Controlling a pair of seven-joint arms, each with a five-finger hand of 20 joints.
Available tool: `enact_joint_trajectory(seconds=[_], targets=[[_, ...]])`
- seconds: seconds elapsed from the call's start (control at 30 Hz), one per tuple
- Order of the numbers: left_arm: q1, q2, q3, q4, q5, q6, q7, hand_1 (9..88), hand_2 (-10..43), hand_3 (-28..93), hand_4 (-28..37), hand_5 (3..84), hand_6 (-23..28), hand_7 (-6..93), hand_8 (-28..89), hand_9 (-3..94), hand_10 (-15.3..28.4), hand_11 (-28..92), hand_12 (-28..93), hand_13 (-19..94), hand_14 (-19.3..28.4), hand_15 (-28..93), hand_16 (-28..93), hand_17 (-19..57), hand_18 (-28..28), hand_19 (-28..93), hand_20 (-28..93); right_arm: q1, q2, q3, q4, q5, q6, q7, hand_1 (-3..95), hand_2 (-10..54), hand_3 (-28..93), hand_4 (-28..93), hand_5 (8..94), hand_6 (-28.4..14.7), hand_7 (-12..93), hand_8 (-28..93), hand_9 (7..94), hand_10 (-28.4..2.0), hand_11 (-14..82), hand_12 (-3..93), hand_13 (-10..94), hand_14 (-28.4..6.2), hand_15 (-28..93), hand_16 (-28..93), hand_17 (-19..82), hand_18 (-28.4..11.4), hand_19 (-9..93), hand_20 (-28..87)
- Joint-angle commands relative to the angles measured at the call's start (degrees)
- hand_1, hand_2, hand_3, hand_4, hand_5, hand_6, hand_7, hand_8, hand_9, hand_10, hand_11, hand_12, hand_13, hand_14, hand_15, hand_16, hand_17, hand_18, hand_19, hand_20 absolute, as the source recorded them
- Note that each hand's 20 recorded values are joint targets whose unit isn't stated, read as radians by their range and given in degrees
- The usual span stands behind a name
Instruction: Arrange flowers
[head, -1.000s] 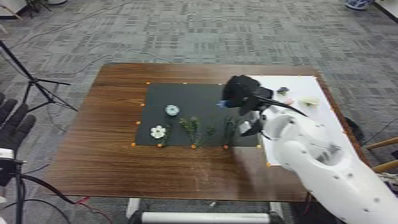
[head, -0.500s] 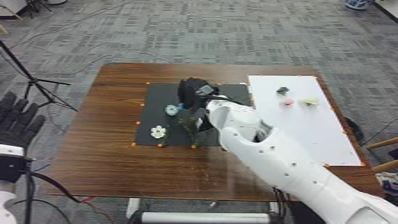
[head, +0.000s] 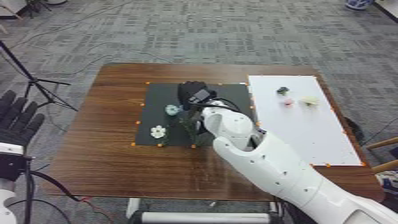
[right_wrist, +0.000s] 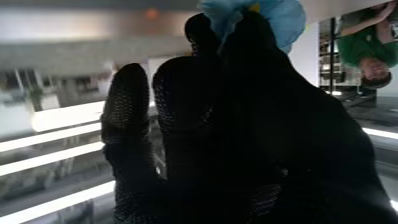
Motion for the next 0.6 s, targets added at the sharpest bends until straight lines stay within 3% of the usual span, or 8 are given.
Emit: enact_joint_trajectory(seconds=[0.03,0.17,0.27,0.37,0.6], targets=[[0.2,-0.51,0.04,-0.33,-0.41,0.45,0.07,22.3,19.6,64,-28.3,34.9,7.3,5.9,-6,29.6,12.2,9,11,19,12.2,17,-2,-4.5,8.7,16,9,-1.7,0.3,0.4,-2.1,-0.3,-4.0,2.7,63.6,-9.5,62,-28,71.8,1.1,27,-1,84.5,-6.9,10.0,39.7,72,-3.8,57,41,32,-22.5,76,36],[0.6,-0.68,-0.42,-0.46,-0.36,0.42,0.14,22.0,19.5,64,-28.3,35.0,7.3,6.0,-6,29.6,12.3,9,11,19,12.2,18,-2,-4.5,8.7,16,9,-2.1,1.1,0.0,-2.9,-0.9,-3.8,3.7,62.9,-9.5,60,-28,70.4,1.2,25,-2,82.8,-7.5,8.6,37.6,71,-4.1,57,41,32,-22.7,76,35],[0.7,-0.66,-0.58,-0.52,-0.67,0.65,0.47,22.4,19.5,64,-28.3,35.0,7.0,6.2,-7,29.7,12.3,9,11,19,12.2,18,-2,-4.5,8.7,16,9,-2.6,1.5,0.5,-4.0,0.8,-5.0,4.9,56.1,-9.5,67,-28,68.7,1.0,23,-13,77.0,-9.1,13.7,29.5,70,-5.2,57,39,31,-23.1,76,35],[0.9,-0.94,-0.87,-0.59,-0.49,0.58,0.32,23.7,19.7,61,-28.3,34.7,5.1,7.2,-7,29.7,12.0,10,12,19,12.1,18,-2,-4.6,8.7,17,9,-3.1,2.0,0.7,-4.3,-0.8,-4.3,4.6,54.9,-9.5,68,-28,67.9,0.6,22,-14,73.3,-10.8,18.8,22.0,69,-5.8,58,38,31,-23.2,76,34],[1.5,-0.81,-1.12,-0.74,-1.18,0.79,0.32,22.6,19.5,63,-28.3,34.1,6.4,6.6,-7,29.7,12.0,10,11,19,12.1,18,-2,-4.5,8.7,17,9,-3.4,2.3,1.1,-4.5,-0.4,-3.9,5.6,54.0,-9.5,68,-28,64.6,-0.7,20,-14,65.4,-13.0,15.8,16.7,67,-6.6,59,36,30,-23.4,76,34]])
